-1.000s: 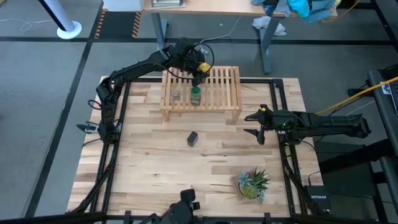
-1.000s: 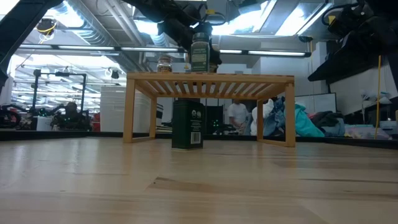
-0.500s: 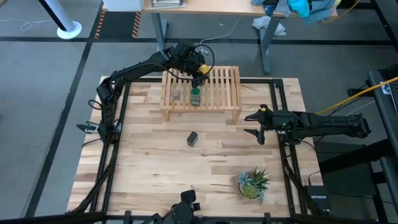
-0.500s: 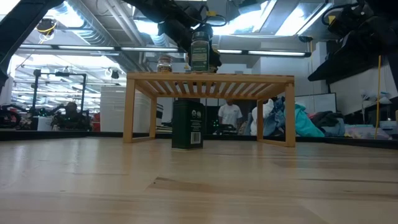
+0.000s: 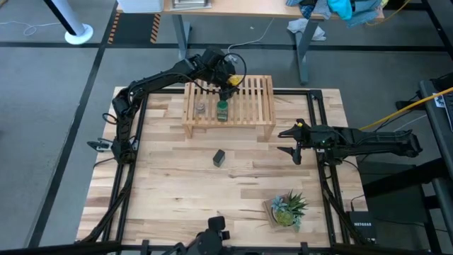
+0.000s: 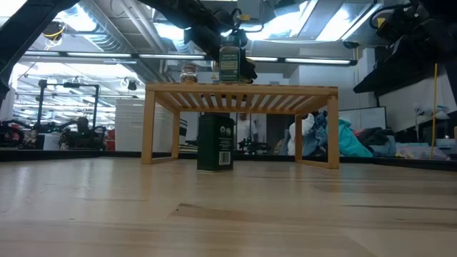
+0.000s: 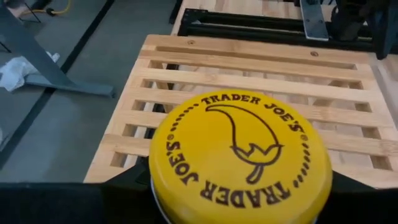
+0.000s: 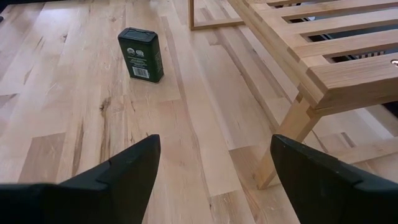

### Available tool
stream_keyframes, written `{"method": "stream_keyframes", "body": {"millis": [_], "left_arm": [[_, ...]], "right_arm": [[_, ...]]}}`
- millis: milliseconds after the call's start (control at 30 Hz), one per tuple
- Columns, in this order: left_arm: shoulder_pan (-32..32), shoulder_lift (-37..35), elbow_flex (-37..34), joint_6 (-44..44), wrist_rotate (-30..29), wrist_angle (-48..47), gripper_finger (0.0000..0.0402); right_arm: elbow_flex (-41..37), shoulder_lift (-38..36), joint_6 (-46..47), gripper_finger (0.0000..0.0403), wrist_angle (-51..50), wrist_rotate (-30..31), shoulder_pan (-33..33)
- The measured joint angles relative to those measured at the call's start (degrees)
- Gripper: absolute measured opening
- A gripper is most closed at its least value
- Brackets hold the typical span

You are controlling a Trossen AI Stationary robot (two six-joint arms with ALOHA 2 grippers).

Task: Shelf spices
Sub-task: Put the yellow seasoning bottle on the shelf

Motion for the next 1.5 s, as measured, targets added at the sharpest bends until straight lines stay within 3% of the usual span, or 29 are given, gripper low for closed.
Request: {"method": "stream_keyframes", "body": {"millis": [1500], "left_arm": [[-2.3,-0.1,0.0,-1.2,-0.3,-0.2,0.0196]], "right_arm": [[0.0,0.0,0.0,0.0312,0.0,0.0,0.0]]}}
